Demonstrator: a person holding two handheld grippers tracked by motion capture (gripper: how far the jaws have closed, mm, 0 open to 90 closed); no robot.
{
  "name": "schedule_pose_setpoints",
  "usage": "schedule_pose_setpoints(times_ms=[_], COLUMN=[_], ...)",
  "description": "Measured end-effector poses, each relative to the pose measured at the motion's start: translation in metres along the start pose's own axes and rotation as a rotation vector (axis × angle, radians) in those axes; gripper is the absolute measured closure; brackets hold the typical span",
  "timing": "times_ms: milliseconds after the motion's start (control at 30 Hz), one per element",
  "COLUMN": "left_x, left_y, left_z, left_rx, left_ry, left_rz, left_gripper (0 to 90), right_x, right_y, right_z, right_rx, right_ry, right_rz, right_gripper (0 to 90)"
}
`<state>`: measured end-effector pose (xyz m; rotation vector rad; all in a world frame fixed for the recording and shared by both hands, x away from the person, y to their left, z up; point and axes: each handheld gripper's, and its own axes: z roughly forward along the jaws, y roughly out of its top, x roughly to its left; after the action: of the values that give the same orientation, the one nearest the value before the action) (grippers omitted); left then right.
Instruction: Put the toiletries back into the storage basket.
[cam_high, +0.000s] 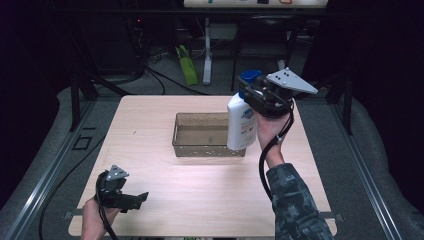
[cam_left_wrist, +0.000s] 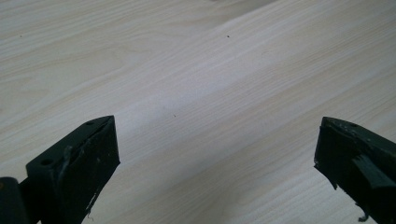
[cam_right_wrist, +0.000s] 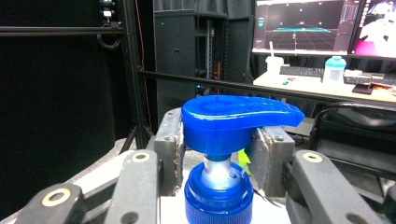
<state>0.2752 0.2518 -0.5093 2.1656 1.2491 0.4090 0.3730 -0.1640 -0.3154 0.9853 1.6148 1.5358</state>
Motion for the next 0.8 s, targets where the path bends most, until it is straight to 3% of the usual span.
schedule_pose_setpoints(times_ms=[800], left_x=[-0.001], left_y=[0.001], left_z=[0.000], left_rx=[-0.002], left_ry=[-0.004], left_rz=[0.009], left_gripper=[0.0], right_x=[0.008], right_y=[-0.007], right_z=[0.023], right_rx=[0.018], right_ry=[-0.037], right_rz=[0.010], right_gripper=[58.8])
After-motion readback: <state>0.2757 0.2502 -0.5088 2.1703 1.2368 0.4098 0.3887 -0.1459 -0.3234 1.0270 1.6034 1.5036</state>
